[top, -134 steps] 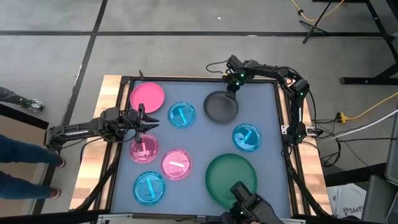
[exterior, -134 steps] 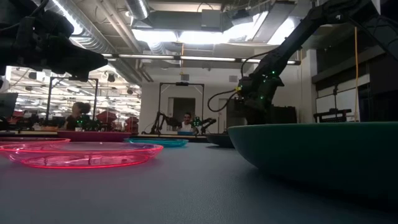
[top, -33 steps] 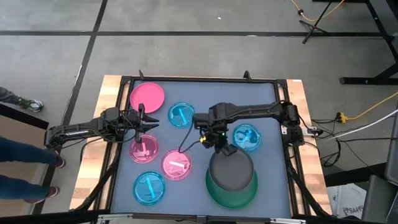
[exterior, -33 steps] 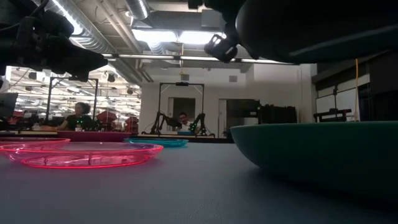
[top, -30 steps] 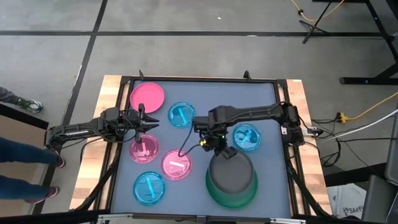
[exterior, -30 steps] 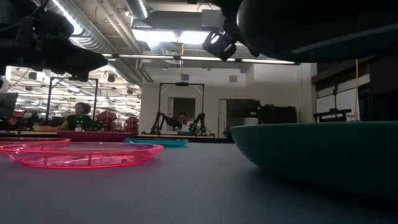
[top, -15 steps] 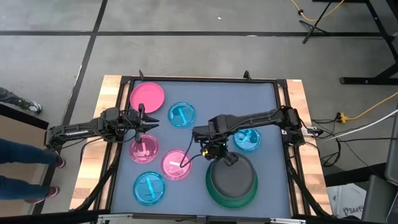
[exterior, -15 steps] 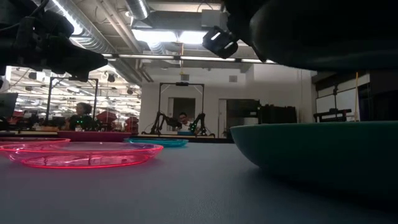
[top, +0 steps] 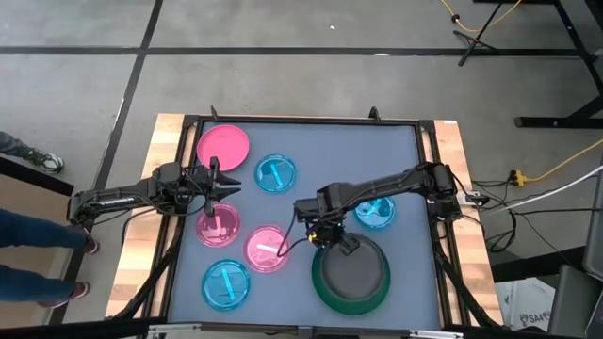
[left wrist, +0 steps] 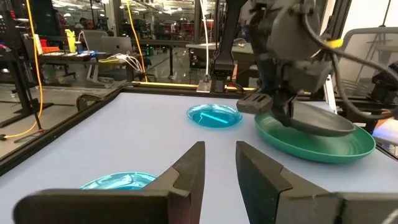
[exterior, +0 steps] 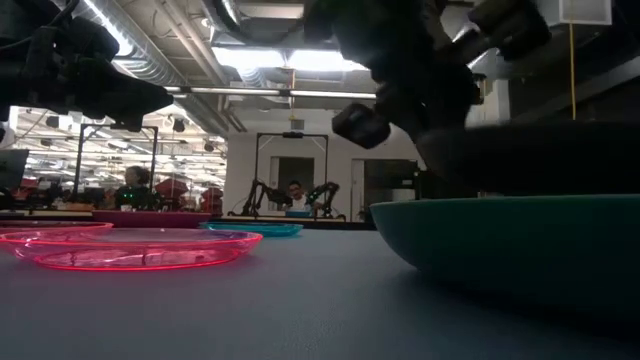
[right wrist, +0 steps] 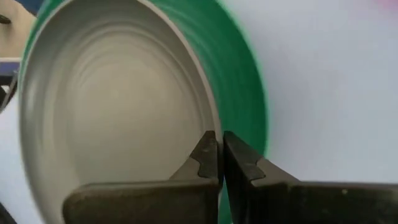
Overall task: Stack plastic plates
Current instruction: Stack the black plate on top of the green plate
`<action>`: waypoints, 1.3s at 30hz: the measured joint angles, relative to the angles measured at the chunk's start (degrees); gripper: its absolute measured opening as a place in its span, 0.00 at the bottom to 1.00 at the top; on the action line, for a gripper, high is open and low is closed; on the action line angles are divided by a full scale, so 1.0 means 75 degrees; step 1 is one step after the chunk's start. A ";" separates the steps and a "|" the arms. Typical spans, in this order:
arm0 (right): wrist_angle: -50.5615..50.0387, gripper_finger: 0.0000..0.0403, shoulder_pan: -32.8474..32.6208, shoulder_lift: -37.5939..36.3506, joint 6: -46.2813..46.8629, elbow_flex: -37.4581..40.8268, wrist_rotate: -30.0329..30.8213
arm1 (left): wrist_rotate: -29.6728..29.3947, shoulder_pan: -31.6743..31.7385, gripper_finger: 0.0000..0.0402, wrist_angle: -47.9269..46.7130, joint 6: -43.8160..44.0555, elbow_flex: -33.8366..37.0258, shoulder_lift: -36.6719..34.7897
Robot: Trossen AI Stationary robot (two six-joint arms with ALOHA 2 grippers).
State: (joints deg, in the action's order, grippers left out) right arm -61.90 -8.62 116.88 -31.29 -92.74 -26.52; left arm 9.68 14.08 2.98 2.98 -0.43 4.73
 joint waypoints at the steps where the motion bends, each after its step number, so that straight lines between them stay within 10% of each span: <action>1: 0.0096 0.00 0.0000 0.0000 0.0000 0.0102 -0.0006 | -0.0001 -0.0002 0.21 0.0000 0.0000 0.0000 0.0001; 39: 0.1675 0.00 -0.0003 0.0000 0.0227 0.1348 -0.0138 | -0.0001 -0.0002 0.21 -0.0003 0.0006 0.0000 0.0000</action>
State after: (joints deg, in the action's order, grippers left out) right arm -49.34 -8.64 116.88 -29.58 -82.63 -27.55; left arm 9.67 14.06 2.96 3.03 -0.43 4.73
